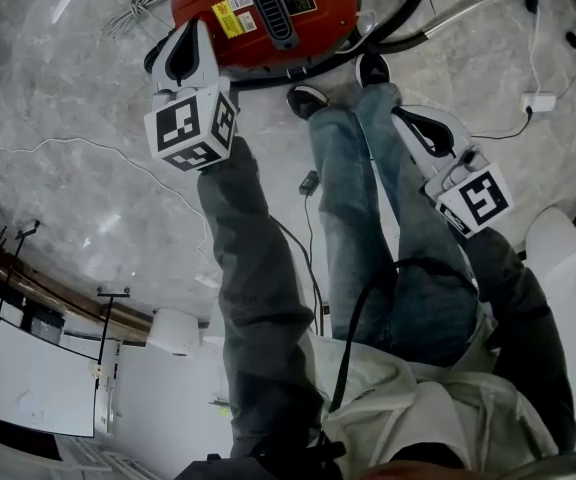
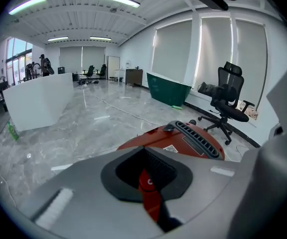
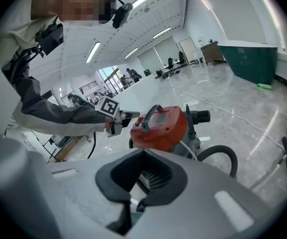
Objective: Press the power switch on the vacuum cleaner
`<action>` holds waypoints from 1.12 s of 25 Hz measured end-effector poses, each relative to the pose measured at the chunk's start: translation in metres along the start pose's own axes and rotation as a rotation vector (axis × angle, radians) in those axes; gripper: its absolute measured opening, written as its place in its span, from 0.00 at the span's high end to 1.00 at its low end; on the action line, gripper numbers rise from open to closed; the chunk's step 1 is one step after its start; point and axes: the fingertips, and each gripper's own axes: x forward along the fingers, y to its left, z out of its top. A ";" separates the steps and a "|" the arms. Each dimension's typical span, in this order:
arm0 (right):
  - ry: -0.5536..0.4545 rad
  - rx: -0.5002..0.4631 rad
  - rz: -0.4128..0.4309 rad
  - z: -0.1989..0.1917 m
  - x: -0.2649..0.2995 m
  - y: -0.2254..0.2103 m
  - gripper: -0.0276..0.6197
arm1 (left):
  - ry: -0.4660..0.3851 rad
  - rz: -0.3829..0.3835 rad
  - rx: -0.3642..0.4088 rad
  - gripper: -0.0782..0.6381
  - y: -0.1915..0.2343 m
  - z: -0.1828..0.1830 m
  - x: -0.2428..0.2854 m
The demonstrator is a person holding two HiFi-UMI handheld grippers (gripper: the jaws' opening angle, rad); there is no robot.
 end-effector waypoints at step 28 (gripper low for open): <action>0.018 0.052 0.014 -0.014 -0.002 -0.002 0.96 | 0.049 -0.034 -0.052 0.89 0.007 -0.009 0.017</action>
